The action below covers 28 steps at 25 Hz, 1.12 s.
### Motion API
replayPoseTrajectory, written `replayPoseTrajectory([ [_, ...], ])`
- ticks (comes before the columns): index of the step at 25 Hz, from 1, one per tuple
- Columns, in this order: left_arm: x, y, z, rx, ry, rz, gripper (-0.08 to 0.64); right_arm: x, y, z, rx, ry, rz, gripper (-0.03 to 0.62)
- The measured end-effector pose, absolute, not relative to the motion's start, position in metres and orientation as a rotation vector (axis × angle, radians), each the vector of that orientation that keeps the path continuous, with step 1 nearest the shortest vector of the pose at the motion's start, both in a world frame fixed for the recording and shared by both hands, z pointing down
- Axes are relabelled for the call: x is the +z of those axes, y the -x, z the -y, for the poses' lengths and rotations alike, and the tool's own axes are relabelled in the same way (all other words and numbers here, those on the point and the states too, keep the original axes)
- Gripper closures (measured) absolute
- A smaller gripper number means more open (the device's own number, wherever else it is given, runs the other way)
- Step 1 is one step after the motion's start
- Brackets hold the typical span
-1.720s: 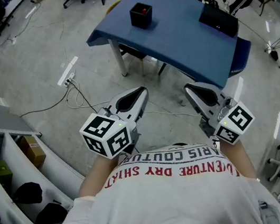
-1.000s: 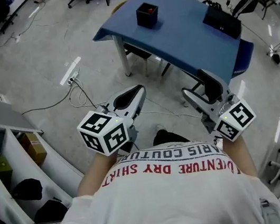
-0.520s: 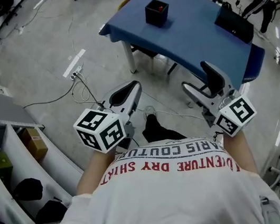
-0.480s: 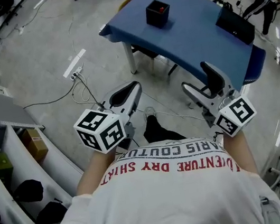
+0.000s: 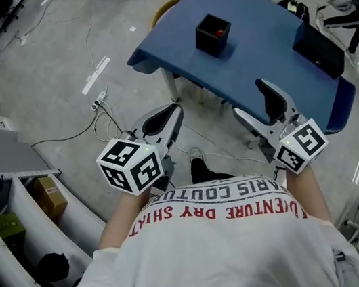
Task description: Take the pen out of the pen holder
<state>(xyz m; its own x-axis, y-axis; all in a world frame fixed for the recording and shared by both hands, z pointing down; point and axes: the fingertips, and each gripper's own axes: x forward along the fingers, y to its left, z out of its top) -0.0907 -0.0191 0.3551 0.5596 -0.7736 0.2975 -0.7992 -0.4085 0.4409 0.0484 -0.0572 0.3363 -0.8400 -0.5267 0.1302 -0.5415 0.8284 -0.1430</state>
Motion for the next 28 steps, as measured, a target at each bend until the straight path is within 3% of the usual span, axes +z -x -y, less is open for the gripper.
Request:
replayPoseTrajectory([
  [12,0.359,0.105,0.138,0.118,-2.265,1.194,0.520,0.359,-0.031,0.158,0.339,-0.890,2.871,0.239],
  [28,0.370,0.095,0.185,0.154,-2.319,1.083,0.520,0.380,-0.025,0.210,0.300,-0.988,2.787,0.241],
])
